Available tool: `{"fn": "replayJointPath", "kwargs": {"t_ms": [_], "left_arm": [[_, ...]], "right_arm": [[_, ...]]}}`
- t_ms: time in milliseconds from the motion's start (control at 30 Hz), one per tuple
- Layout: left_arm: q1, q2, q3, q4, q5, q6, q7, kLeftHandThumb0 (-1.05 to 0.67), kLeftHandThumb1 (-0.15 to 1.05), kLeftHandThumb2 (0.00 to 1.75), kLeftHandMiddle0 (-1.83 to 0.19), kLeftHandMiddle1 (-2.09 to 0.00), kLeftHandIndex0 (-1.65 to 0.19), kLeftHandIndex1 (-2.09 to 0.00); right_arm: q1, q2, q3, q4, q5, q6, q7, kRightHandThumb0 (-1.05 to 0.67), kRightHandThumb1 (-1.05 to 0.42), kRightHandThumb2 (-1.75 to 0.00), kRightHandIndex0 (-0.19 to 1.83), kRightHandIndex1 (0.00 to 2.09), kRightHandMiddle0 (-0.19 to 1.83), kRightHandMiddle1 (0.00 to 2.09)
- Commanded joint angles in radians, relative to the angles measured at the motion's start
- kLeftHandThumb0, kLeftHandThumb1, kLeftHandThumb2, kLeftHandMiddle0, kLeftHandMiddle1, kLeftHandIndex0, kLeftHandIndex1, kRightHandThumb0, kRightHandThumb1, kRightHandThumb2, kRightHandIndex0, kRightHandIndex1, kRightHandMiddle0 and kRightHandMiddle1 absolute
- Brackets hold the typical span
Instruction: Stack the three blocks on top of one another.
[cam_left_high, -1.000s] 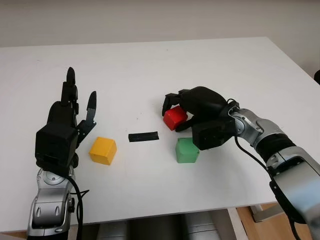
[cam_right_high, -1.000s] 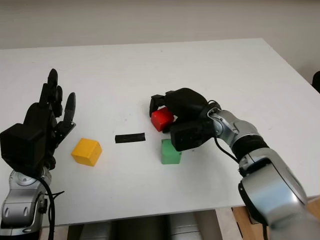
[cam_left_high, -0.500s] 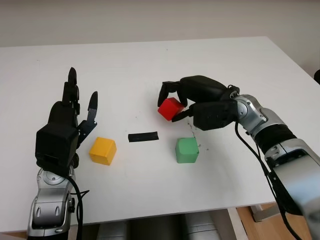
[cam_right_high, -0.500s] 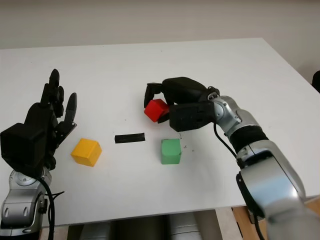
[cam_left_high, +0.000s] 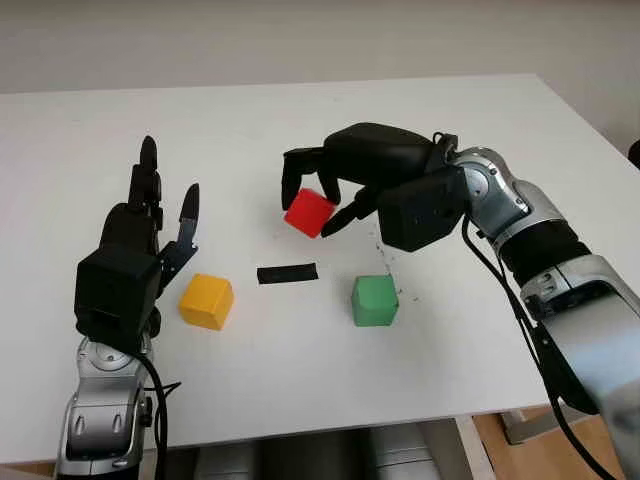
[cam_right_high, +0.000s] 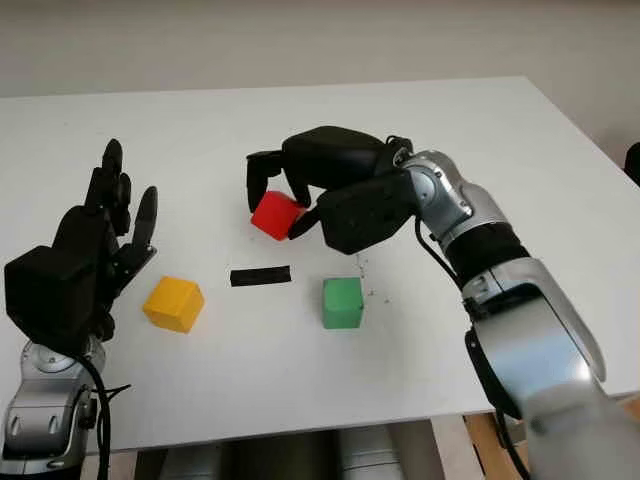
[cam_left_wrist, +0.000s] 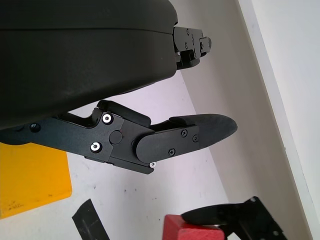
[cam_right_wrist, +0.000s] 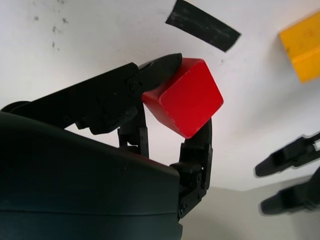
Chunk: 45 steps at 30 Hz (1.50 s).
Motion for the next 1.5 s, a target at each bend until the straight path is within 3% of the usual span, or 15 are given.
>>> {"fn": "replayJointPath", "kwargs": {"t_ms": [0,167,300,400,433,500,633,733,867,1100,1367,1467], "left_arm": [[0.013,-0.004,0.000,-0.020,0.003,0.003,0.007,-0.61,1.05,0.58,0.06,-0.05,0.08,-0.05],[0.020,-0.004,0.001,-0.032,0.000,0.014,0.004,-0.61,1.05,0.58,0.07,-0.05,0.08,-0.05],[0.021,-0.003,0.001,-0.032,0.003,0.016,0.006,-0.61,1.05,0.58,0.07,-0.05,0.08,-0.05],[0.021,-0.003,0.001,-0.031,0.001,0.013,0.005,-0.61,1.05,0.58,0.07,-0.05,0.08,-0.05],[0.021,-0.003,-0.001,-0.031,0.002,0.013,0.005,-0.60,1.05,0.58,0.07,-0.05,0.08,-0.05],[0.020,-0.003,-0.002,-0.030,0.004,0.012,0.006,-0.60,1.05,0.59,0.07,-0.05,0.08,-0.05],[0.020,-0.003,-0.003,-0.029,0.009,0.013,0.007,-0.59,1.05,0.59,0.07,-0.06,0.08,-0.05],[0.019,-0.002,-0.003,-0.029,0.008,0.013,0.005,-0.59,1.05,0.59,0.07,-0.05,0.08,-0.05],[0.017,-0.004,-0.006,-0.029,0.010,0.017,0.008,-0.59,1.05,0.59,0.07,-0.05,0.08,-0.05],[0.016,-0.005,-0.007,-0.027,0.014,0.014,0.011,-0.60,1.05,0.58,0.06,-0.06,0.08,-0.05],[0.022,-0.008,-0.009,-0.033,0.017,0.015,0.013,-0.58,1.05,0.59,0.07,-0.05,0.08,-0.05],[0.021,-0.010,-0.010,-0.032,0.017,0.016,0.014,-0.58,1.05,0.59,0.07,-0.05,0.08,-0.05]], "right_arm": [[-0.026,-0.005,0.017,-0.019,-0.034,-0.044,-0.039,-0.18,-0.93,-0.05,0.53,1.16,0.53,1.26],[-0.039,-0.008,0.065,0.013,-0.163,-0.131,-0.195,-0.07,-0.98,-0.08,0.47,1.32,0.51,1.38],[-0.058,-0.019,0.114,0.030,-0.296,-0.165,-0.371,-0.10,-0.96,-0.07,0.44,1.43,0.44,1.55],[-0.076,-0.028,0.170,0.038,-0.421,-0.168,-0.550,-0.12,-0.96,-0.06,0.44,1.82,0.36,1.91],[-0.084,-0.030,0.192,0.042,-0.463,-0.167,-0.612,-0.14,-0.95,-0.06,0.45,1.88,0.35,1.95],[-0.099,-0.032,0.233,0.058,-0.536,-0.159,-0.735,-0.17,-0.94,-0.05,0.45,1.96,0.34,1.98],[-0.131,-0.034,0.309,0.089,-0.645,-0.129,-0.911,-0.25,-0.94,-0.05,0.43,1.82,0.36,1.82],[-0.149,-0.030,0.351,0.110,-0.686,-0.109,-0.981,-0.28,-0.94,-0.05,0.43,1.87,0.37,1.82],[-0.163,-0.026,0.386,0.124,-0.698,-0.098,-1.005,-0.30,-0.94,-0.06,0.39,1.91,0.37,1.82],[-0.177,-0.019,0.408,0.126,-0.684,-0.093,-0.965,-0.30,-0.95,-0.06,0.37,1.76,0.34,1.77],[-0.158,0.016,0.361,0.189,-0.543,-0.143,-0.854,-0.22,-0.96,-0.06,0.40,1.89,0.34,1.87],[-0.156,0.025,0.355,0.202,-0.508,-0.158,-0.823,-0.18,-0.96,-0.06,0.38,1.84,0.34,1.91]]}}
